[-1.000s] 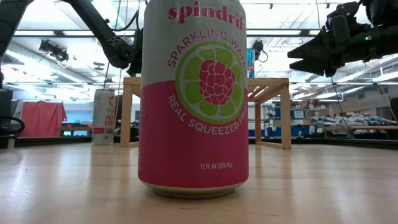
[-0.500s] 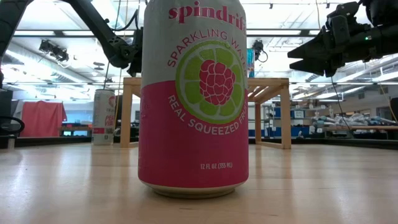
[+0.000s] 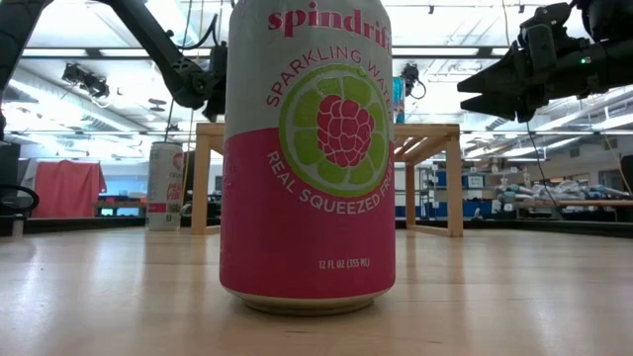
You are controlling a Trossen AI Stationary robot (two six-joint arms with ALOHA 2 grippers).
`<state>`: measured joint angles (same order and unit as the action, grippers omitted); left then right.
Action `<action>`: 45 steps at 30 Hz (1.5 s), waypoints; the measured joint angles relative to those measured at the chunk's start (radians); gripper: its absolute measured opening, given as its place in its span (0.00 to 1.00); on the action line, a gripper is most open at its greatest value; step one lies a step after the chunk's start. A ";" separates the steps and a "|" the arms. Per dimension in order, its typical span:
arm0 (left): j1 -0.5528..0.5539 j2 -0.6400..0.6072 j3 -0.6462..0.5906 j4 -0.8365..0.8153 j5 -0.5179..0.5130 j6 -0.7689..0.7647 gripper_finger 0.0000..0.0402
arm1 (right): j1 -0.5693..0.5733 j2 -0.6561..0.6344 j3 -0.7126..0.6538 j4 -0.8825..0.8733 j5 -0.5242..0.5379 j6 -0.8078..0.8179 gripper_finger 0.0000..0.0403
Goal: Place canned beverage on shelf
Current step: Put the top pink and white soda can on the shelf, then put the top white and pink soda can on the shelf
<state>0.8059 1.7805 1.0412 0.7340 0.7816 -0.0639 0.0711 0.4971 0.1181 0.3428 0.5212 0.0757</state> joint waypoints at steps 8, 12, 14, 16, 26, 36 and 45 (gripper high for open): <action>0.000 -0.001 0.000 0.070 0.007 -0.057 0.93 | 0.000 0.000 0.000 0.000 0.000 0.000 0.84; 0.000 -0.001 0.000 0.099 0.008 -0.083 0.93 | 0.000 0.000 0.000 0.000 0.000 0.000 0.84; 0.000 -0.001 0.000 0.117 0.009 -0.092 0.93 | 0.000 0.000 0.000 0.000 0.000 0.000 0.84; 0.000 -0.001 0.008 0.126 0.014 -0.112 0.93 | 0.000 0.000 0.000 0.000 0.000 0.000 0.84; 0.000 -0.009 0.144 -0.037 0.075 -0.094 0.93 | 0.000 0.000 0.000 0.000 0.000 0.000 0.84; 0.006 -0.244 0.160 -0.452 -0.087 0.179 0.93 | 0.000 0.000 0.000 0.000 0.000 0.000 0.84; 0.005 -0.351 0.160 -0.725 -0.139 0.257 0.95 | 0.000 0.000 0.000 0.000 0.000 0.000 0.84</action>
<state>0.8112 1.4300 1.2015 0.0088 0.6422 0.1927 0.0708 0.4970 0.1181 0.3428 0.5209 0.0757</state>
